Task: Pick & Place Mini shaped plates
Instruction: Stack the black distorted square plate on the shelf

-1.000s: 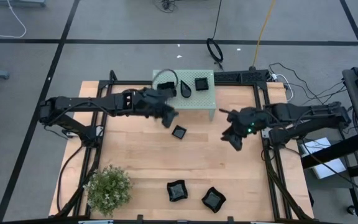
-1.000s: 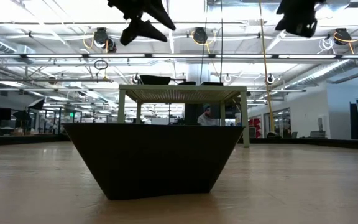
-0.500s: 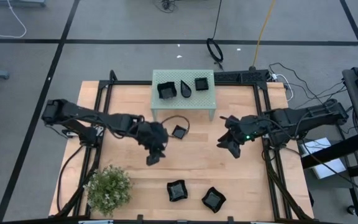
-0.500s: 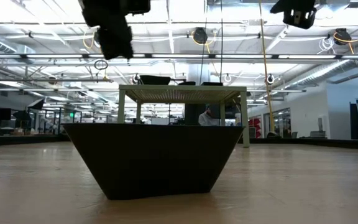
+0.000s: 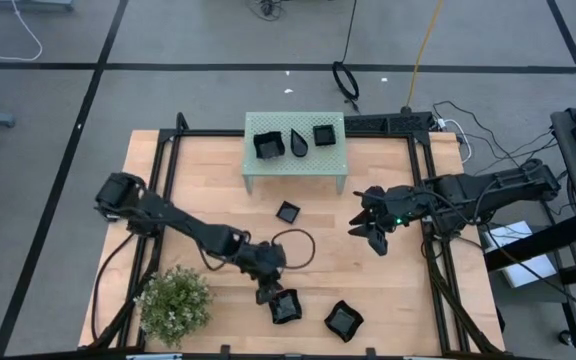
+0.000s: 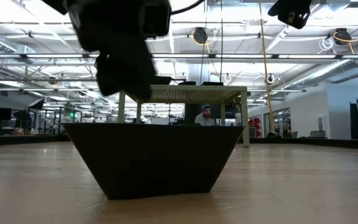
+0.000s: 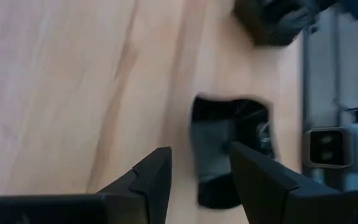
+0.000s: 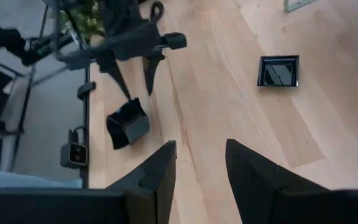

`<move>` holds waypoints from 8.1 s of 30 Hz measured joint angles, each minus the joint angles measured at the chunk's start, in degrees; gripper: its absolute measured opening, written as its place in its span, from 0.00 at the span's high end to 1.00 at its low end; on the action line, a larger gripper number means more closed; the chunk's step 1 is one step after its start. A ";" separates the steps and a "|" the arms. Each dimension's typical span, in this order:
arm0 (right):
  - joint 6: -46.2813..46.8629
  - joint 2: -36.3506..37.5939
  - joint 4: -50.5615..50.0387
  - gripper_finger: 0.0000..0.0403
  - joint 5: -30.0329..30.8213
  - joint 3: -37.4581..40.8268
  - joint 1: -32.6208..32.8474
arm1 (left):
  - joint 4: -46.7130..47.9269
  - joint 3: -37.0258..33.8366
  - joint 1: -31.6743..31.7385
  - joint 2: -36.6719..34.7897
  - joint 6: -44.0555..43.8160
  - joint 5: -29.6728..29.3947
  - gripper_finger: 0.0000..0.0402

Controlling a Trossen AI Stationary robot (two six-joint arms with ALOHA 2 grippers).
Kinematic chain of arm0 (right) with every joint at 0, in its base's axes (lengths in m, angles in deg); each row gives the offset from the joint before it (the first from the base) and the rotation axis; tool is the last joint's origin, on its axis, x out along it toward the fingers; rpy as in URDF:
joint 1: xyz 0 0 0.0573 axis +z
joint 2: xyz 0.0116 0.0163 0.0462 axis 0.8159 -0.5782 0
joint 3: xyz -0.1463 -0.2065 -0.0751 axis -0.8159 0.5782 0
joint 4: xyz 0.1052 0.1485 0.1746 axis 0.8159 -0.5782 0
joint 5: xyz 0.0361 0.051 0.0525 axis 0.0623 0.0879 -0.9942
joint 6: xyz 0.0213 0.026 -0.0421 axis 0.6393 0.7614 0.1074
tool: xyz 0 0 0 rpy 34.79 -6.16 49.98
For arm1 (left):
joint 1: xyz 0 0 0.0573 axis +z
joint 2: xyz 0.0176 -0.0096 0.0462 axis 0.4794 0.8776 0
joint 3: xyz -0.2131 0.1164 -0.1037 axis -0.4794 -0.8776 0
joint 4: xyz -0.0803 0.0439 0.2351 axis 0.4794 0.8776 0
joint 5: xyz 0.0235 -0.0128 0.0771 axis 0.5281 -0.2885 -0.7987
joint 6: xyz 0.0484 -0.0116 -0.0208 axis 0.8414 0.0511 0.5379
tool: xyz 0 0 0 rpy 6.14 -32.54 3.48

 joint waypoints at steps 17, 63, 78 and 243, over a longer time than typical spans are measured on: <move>-6.40 0.00 -1.00 0.68 0.08 0.02 0.01 | -5.18 -0.05 -4.54 8.32 -8.16 -7.33 0.67; -2.41 0.04 14.73 0.74 -0.07 15.72 0.01 | -8.10 0.35 -4.14 7.81 -16.78 -4.52 0.89; -3.17 2.61 15.94 0.78 -0.07 15.72 0.01 | -8.49 0.35 -5.18 7.79 -20.83 -3.25 0.71; 28.25 -20.44 25.96 0.69 -0.02 15.63 22.96 | 2.43 0.37 11.57 -19.33 5.54 -3.12 0.54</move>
